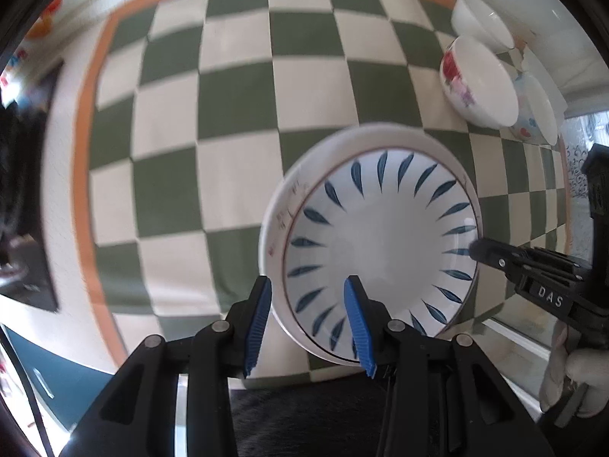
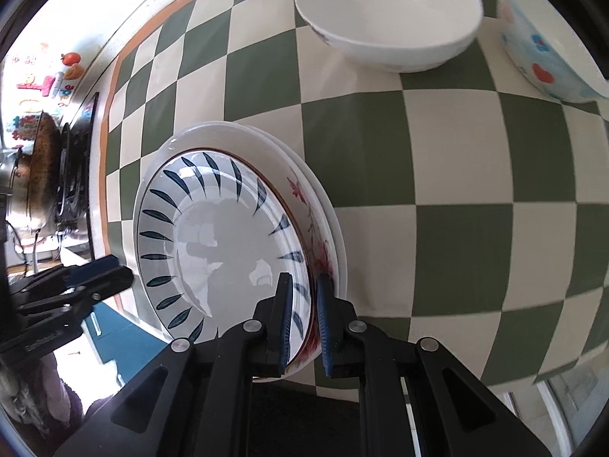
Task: Organize plates and bowls
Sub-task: 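Carry the blue-striped plate and lower it onto the plate stack, then open the right tool and lift both tools away from the stack, then move both tools toward the white bowls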
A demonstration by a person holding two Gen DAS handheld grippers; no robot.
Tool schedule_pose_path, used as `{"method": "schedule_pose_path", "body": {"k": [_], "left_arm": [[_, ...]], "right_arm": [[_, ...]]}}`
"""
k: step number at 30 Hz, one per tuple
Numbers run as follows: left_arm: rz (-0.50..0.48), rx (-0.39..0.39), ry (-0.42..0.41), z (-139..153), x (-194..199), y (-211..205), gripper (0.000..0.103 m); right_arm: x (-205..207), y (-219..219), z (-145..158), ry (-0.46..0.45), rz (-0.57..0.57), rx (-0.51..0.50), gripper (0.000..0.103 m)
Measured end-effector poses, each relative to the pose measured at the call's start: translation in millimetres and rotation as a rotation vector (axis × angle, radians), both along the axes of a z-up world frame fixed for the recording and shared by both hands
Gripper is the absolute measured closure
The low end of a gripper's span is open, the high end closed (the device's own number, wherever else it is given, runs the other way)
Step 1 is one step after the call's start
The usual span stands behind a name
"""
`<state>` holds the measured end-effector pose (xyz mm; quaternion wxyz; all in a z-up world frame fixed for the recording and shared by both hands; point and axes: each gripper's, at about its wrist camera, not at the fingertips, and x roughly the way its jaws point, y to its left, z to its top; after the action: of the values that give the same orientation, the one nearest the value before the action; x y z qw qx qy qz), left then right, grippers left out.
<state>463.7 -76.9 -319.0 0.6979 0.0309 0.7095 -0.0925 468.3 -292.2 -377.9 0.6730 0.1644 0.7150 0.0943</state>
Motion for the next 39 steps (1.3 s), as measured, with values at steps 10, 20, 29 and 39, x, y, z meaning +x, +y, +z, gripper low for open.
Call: {"method": "schedule_pose_path", "body": {"k": [10, 20, 29, 39], "left_arm": [[-0.020, 0.011, -0.151, 59, -25, -8, 0.038], [0.118, 0.005, -0.299, 111, -74, -27, 0.011], [0.219, 0.017, -0.358, 147, -118, -39, 0.011], [0.279, -0.044, -0.542, 166, -88, -42, 0.011]], "right_arm": [[-38, 13, 67, -0.127, -0.070, -0.068, 0.072], [-75, 7, 162, -0.352, 0.045, -0.170, 0.021], [-115, -3, 209, -0.435, 0.165, -0.083, 0.016], [-109, -40, 221, -0.513, 0.110, 0.019, 0.013]]}}
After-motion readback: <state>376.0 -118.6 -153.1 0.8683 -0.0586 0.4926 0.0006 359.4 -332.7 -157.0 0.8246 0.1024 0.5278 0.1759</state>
